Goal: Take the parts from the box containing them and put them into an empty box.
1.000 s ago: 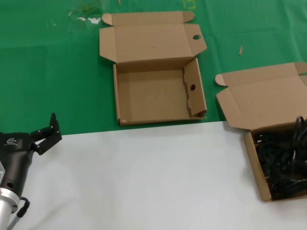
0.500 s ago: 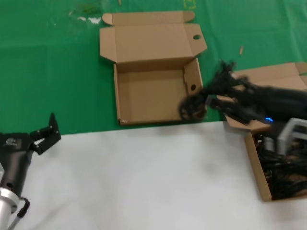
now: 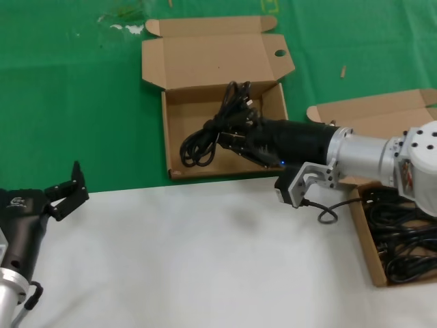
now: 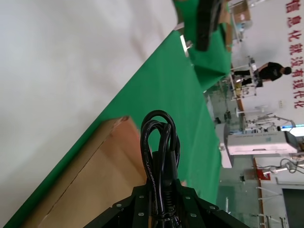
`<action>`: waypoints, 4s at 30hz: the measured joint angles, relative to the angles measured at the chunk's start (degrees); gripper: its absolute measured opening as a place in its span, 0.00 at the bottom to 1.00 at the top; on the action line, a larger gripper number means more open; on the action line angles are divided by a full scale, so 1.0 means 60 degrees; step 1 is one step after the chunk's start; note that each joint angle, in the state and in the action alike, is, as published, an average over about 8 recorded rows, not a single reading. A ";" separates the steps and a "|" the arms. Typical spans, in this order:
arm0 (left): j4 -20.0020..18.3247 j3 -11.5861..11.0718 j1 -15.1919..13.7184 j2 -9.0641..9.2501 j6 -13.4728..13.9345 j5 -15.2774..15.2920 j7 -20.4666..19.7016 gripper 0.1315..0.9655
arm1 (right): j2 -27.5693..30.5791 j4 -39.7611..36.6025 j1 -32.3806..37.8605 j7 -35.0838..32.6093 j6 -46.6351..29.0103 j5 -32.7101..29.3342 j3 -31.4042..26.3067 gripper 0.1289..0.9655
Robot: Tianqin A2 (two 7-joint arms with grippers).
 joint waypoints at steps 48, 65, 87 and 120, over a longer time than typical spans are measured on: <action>0.0000 0.0000 0.0000 0.0000 0.0000 0.0000 0.0000 1.00 | -0.0463 -0.1626 0.0576 -0.1196 0.0056 0.0101 0.0127 0.70; 0.0000 0.0000 0.0000 0.0000 0.0000 0.0000 0.0000 1.00 | -0.0463 -0.1626 0.0576 -0.1196 0.0056 0.0101 0.0127 0.93; 0.0000 0.0000 0.0000 0.0000 0.0000 0.0000 0.0000 1.00 | -0.0463 -0.1626 0.0576 -0.1196 0.0056 0.0101 0.0127 1.00; 0.0000 0.0000 0.0000 0.0000 0.0000 0.0000 0.0000 1.00 | -0.0496 -0.0890 -0.0197 0.0239 0.0842 0.0228 0.0444 1.00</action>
